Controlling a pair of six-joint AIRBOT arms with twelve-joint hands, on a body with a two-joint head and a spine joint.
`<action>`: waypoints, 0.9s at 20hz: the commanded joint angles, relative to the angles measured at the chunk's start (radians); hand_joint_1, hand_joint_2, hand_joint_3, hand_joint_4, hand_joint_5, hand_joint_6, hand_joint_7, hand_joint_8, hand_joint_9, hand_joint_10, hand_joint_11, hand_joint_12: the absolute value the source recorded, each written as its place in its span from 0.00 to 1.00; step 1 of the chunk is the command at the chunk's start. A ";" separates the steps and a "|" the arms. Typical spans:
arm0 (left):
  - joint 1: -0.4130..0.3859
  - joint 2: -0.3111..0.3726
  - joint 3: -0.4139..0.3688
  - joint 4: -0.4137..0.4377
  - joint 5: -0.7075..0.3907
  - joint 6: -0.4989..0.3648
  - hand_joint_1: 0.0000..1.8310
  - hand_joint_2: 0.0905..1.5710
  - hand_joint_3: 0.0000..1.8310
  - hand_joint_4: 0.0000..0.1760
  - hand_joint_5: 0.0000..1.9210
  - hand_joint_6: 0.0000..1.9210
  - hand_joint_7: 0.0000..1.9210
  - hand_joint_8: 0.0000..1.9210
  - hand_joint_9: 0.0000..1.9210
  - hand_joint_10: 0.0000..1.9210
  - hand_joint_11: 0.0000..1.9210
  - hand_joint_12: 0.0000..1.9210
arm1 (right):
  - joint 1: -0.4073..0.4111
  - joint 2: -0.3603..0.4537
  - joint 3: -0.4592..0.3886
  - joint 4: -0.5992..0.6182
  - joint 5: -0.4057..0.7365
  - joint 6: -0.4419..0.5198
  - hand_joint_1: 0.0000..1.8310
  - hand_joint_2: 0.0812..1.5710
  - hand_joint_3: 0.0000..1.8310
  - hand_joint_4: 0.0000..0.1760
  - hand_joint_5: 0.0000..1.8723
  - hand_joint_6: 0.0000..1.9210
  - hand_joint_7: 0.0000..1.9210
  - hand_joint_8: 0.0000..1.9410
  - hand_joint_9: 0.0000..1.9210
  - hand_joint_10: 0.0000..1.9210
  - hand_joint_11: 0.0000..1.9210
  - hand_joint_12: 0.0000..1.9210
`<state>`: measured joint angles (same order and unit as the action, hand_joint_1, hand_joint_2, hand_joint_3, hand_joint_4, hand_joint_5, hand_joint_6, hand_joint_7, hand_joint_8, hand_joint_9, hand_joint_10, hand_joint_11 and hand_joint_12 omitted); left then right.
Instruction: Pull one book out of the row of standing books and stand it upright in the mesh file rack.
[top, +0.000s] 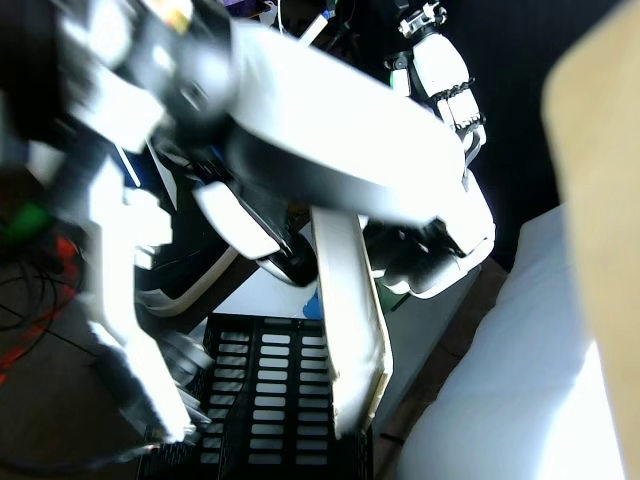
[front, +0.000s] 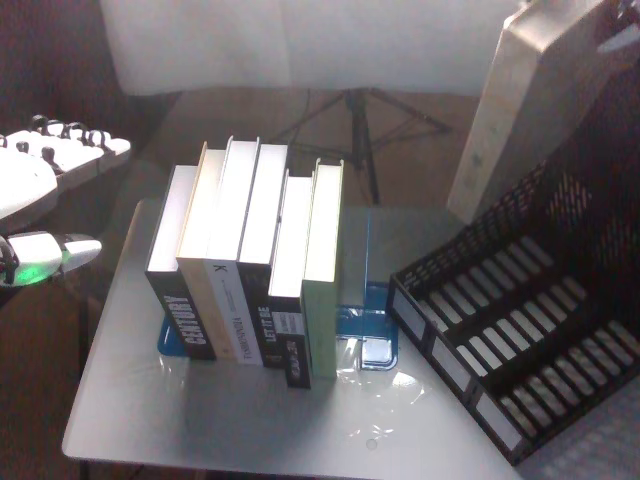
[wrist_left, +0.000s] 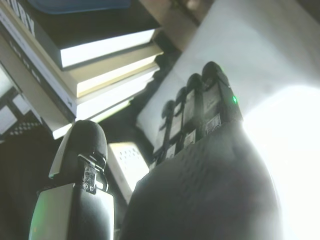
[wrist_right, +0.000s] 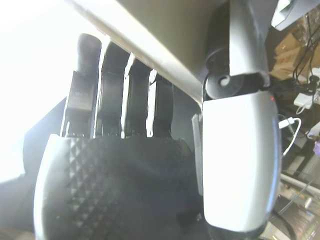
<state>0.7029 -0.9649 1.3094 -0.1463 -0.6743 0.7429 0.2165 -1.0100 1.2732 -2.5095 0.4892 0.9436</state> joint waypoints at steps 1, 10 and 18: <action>-0.001 0.019 -0.001 -0.020 -0.122 0.001 0.31 0.87 0.00 0.00 0.01 0.00 0.00 0.00 0.00 0.00 0.00 0.00 | 0.001 -0.004 0.008 0.010 -0.100 -0.005 0.71 0.78 0.00 0.00 0.39 0.70 0.37 0.70 0.37 0.82 0.31 0.94; 0.043 0.042 -0.022 -0.071 -0.189 0.003 0.20 0.87 0.00 0.54 0.00 0.00 0.00 0.00 0.00 0.00 0.00 0.00 | -0.121 -0.140 0.101 -0.026 -0.159 -0.039 0.72 0.79 0.00 0.00 0.39 0.69 0.34 0.75 0.32 0.87 0.20 0.96; 0.074 0.038 -0.024 -0.095 -0.235 0.001 0.17 0.87 0.00 0.63 0.00 0.00 0.00 0.00 0.00 0.00 0.00 0.00 | -0.193 -0.216 0.164 -0.091 -0.202 -0.037 0.74 0.73 0.00 0.00 0.45 0.58 0.45 0.62 0.41 0.75 0.32 0.86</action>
<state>0.7773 -0.9382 1.2827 -0.2199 -0.7895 0.7433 0.0143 -1.2350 1.4322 -2.5954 0.3862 0.9142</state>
